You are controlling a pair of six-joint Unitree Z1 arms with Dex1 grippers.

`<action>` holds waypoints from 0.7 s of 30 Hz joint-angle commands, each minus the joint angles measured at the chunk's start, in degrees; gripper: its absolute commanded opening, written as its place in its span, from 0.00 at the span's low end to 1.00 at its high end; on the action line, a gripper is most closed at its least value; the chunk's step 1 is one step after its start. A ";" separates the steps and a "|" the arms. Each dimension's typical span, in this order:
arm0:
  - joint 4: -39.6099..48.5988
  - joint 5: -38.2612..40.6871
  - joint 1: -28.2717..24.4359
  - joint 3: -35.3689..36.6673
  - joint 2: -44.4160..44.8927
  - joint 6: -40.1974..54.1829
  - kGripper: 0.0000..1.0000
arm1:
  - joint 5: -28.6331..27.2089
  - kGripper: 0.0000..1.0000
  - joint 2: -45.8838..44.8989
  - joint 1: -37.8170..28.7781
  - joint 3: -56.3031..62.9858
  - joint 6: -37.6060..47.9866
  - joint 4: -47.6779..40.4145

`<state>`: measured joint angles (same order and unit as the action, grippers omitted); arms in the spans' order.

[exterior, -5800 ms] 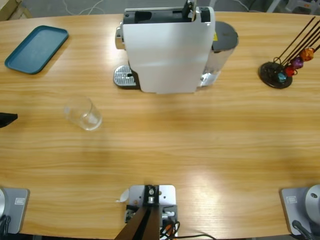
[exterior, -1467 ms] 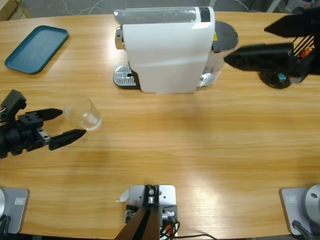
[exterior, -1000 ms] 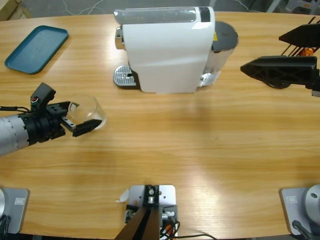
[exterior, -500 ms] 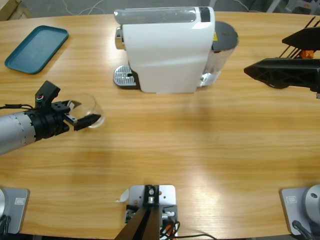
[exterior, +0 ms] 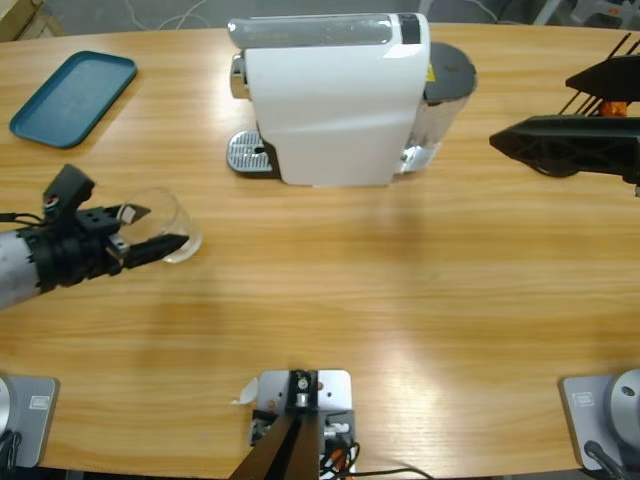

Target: Pour coffee

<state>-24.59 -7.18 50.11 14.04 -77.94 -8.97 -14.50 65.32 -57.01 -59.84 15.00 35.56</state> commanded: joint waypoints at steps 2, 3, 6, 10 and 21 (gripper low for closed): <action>19.99 19.22 -14.69 13.96 7.24 16.12 0.05 | -0.69 1.00 -1.97 0.25 0.51 -3.51 -0.12; 20.74 21.68 -15.74 15.39 6.05 18.23 0.05 | -0.51 1.00 -1.86 0.25 0.25 -4.30 -0.17; 24.30 29.49 -21.12 19.97 1.83 29.01 0.05 | 0.35 1.00 -1.53 0.25 0.07 -6.74 0.23; 27.02 33.20 -27.19 24.14 -3.97 37.48 0.05 | 1.05 1.00 -3.29 0.26 0.42 -7.92 2.52; 27.48 36.78 -30.77 36.02 -20.51 44.74 0.05 | -0.74 1.00 -4.59 0.58 0.44 -8.57 4.92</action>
<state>2.38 26.18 21.70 43.85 -88.72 34.26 -14.03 62.36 -56.99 -59.87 7.91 38.89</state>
